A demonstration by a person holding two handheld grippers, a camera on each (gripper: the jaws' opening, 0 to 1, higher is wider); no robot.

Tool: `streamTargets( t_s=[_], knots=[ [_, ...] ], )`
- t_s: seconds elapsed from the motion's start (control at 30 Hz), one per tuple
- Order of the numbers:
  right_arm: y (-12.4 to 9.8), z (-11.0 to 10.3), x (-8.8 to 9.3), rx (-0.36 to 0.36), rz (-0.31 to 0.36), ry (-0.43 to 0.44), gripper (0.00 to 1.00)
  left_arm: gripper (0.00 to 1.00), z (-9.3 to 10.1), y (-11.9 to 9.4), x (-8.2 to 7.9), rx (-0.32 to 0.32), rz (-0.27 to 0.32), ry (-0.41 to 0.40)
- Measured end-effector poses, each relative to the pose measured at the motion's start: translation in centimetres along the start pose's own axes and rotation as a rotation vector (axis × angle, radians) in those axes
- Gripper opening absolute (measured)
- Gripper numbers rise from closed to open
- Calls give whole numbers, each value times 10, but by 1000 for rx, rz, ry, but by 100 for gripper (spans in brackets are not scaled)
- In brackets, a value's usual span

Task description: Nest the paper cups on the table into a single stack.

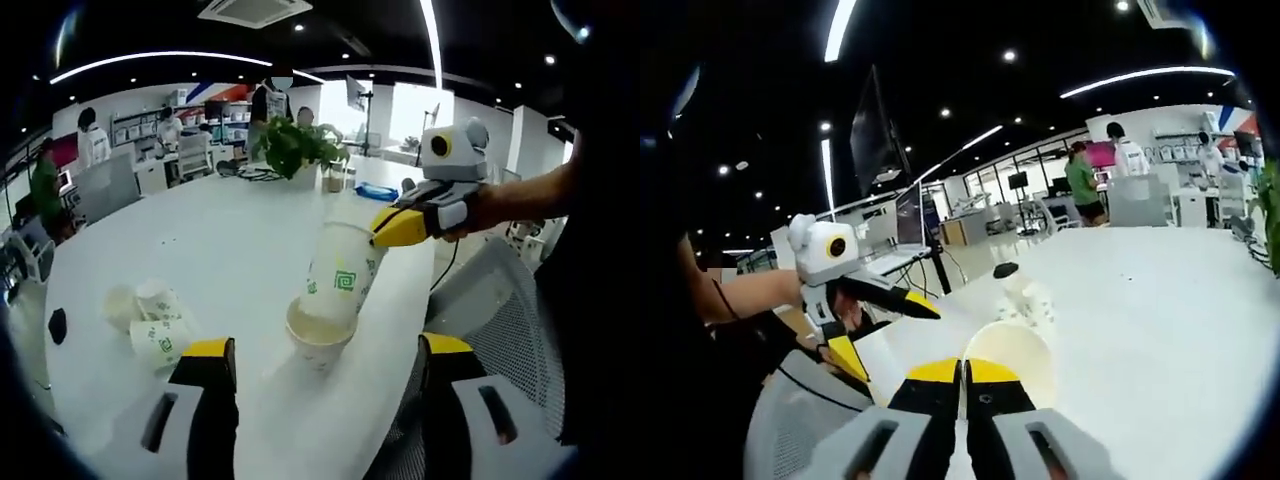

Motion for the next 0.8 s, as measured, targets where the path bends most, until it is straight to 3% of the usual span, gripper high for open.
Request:
streamTargets(
  t_s=[0.5, 0.8],
  knots=[
    [13, -2, 0, 2, -23, -75, 0, 71, -2, -4, 13, -25, -27, -14],
    [16, -6, 0, -2, -16, -72, 0, 69, -2, -1, 13, -25, -37, -12]
  ],
)
Point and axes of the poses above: the point that each gripper's makers call its tool centre point, and the gripper's own axes: y roughly forward along the fingers, z roughly to its right, x roughly out of its underside, the point moved 7 cm from there along -y, roughly backward along the fingers, and after that the axes turned 3 degrees about z, right-handed, at the moved point
